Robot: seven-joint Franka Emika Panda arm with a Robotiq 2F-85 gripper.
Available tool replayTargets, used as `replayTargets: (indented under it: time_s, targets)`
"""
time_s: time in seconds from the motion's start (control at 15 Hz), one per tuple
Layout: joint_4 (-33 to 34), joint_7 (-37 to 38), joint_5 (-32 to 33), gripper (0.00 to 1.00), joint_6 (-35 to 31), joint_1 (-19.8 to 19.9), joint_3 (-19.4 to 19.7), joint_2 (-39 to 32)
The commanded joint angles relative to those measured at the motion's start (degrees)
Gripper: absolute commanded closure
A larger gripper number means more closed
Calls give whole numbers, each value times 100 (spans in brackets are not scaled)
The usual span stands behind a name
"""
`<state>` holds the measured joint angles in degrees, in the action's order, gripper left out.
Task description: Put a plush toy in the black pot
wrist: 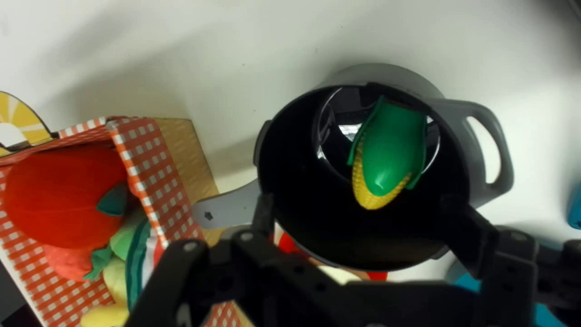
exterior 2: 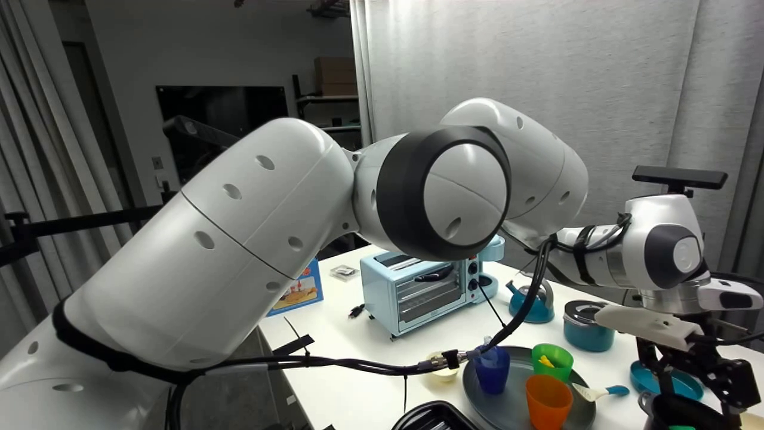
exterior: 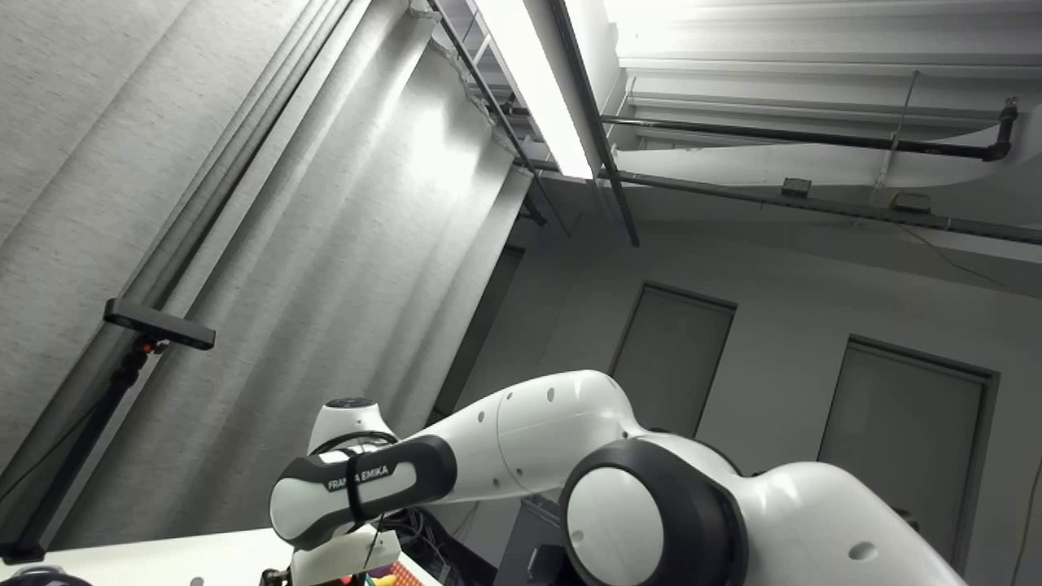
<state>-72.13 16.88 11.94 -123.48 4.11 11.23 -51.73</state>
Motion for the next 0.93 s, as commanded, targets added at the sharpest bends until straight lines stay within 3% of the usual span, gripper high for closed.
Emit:
replayTargets:
  time_s: [0.0,0.87]
  targets:
    - [155,-211,-123,0,133,125,4,-44]
    - [-766,245,-113,0,73,71,160,724]
